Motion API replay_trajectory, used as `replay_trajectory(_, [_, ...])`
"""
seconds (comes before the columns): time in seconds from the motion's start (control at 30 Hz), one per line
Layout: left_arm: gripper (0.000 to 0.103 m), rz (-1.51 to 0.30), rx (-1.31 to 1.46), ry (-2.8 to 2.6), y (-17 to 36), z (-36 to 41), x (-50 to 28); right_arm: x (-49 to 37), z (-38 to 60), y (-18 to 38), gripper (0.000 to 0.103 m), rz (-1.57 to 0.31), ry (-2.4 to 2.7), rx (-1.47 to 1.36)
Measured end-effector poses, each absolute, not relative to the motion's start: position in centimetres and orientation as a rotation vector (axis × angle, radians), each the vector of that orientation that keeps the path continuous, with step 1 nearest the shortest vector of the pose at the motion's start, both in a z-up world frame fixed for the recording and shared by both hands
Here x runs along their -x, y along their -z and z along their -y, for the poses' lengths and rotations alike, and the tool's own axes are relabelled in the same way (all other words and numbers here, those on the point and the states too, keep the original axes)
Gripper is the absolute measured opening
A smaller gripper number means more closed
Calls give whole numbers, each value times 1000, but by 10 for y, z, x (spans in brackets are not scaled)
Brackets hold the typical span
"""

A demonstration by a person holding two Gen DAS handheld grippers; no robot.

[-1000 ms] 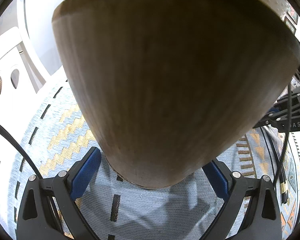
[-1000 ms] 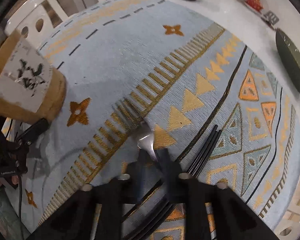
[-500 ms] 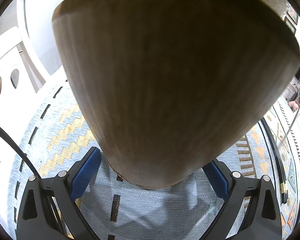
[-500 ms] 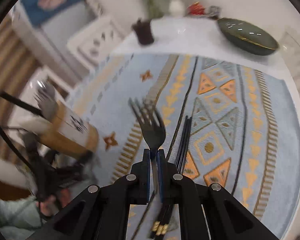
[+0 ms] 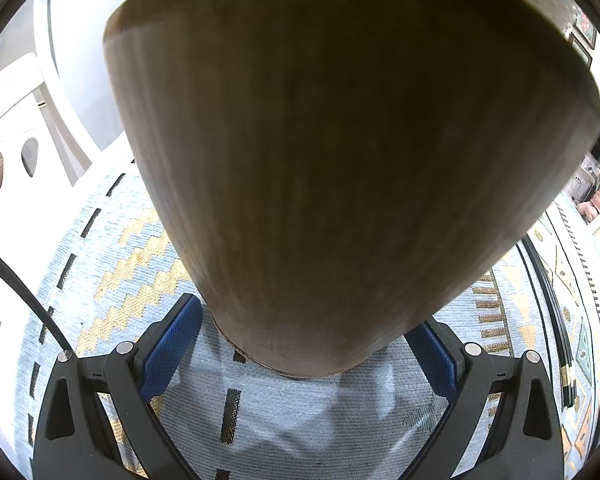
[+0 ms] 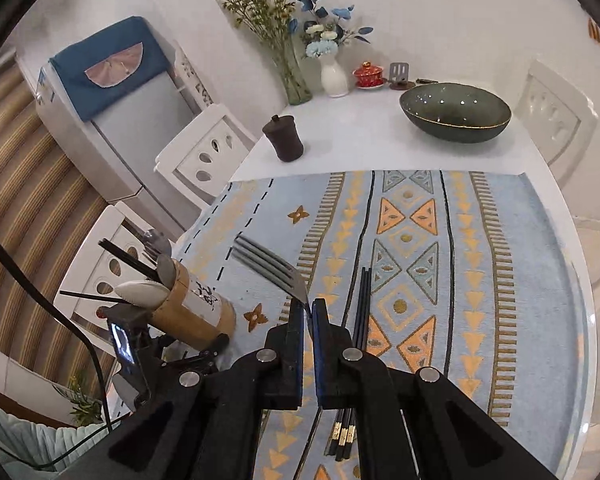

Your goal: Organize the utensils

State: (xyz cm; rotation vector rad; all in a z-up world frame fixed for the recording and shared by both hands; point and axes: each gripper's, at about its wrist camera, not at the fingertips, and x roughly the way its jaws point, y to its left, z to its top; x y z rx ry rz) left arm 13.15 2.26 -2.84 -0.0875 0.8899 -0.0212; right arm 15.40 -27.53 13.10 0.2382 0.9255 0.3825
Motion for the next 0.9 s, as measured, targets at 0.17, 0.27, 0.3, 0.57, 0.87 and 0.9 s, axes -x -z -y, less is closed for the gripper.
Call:
replay_trajectory(0.17, [98, -890, 87, 21, 29, -23, -131, -146, 280, -131, 4, -937, -376, -248])
replay_trajectory(0.27, [98, -890, 87, 21, 29, -23, -131, -141, 283, -132, 4, -932, -367, -261])
replay_trajectory(0.3, [98, -891, 86, 21, 28, -22, -131, -141, 284, -134, 4, -929, -367, -265])
replay_trajectory(0.57, [98, -890, 87, 21, 29, -22, -131, -136, 289, -155, 4, -876, -362, -278])
replay_trajectory(0.87, [98, -890, 88, 22, 29, -22, -131, -144, 279, -180, 4, -824, -408, -257])
replay_trajectory(0.9, [98, -890, 88, 22, 29, -22, -131, -145, 278, -182, 4, -821, -414, -258])
